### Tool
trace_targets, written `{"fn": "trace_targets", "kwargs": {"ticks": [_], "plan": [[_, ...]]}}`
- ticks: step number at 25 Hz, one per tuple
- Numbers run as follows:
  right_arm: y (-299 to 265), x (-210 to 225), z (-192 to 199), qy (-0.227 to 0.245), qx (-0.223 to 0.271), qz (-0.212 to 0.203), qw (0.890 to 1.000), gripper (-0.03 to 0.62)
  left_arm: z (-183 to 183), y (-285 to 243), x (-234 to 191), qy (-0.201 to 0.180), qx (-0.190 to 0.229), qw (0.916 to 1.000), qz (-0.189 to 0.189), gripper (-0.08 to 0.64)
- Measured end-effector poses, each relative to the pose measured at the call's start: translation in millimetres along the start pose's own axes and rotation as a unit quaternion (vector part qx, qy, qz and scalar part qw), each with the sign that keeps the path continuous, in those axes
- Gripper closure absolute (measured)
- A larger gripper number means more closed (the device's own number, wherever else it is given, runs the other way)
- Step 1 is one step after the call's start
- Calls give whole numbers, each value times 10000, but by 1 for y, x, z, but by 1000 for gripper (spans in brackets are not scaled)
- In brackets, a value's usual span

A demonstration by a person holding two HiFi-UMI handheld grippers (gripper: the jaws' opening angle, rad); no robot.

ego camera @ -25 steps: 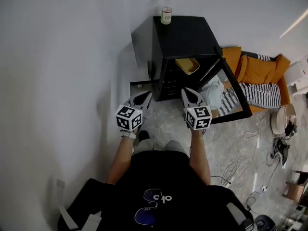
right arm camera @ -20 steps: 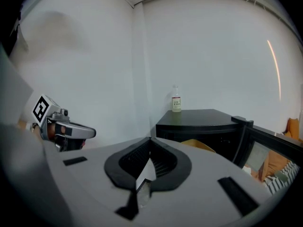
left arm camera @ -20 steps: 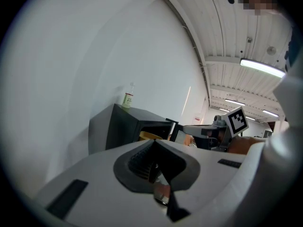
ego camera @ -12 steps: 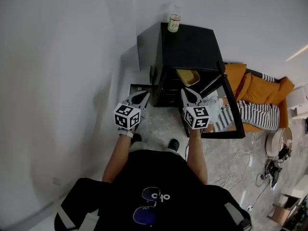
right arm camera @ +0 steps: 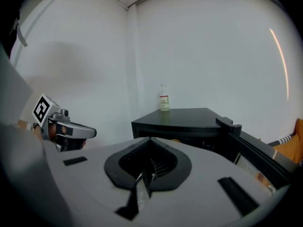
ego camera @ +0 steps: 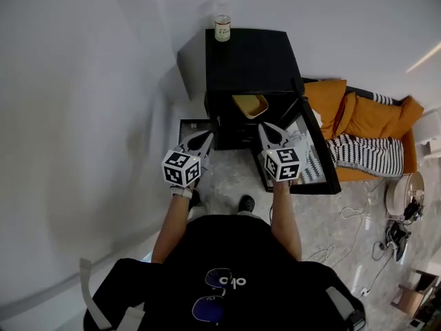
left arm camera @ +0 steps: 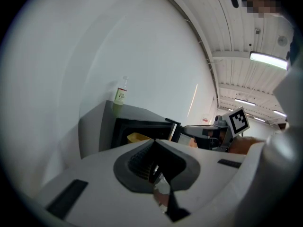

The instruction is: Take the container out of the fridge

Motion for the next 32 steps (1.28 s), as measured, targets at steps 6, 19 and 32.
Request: {"fn": "trace_targets", "kwargs": {"ticks": [6, 19, 32], "plan": [[9, 14, 5, -23, 7, 75, 10000, 584, -1, -11, 10, -43, -13, 10000, 56, 555], [3, 17, 26, -224, -131, 230, 9994, 583, 7, -16, 9, -35, -158, 9995, 278, 555], [12, 12, 96, -474, -584, 266, 9968, 584, 64, -29, 47, -220, -703, 9937, 846, 555]]}}
Point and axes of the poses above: the fingertips, and each gripper's own axes: y backward along the fingers, x to its right, z out of its underside, the point moved 1 cm from there along y, backward along the fingers, and after that the axes turned 6 degrees about -y, right-handed, at the moved point
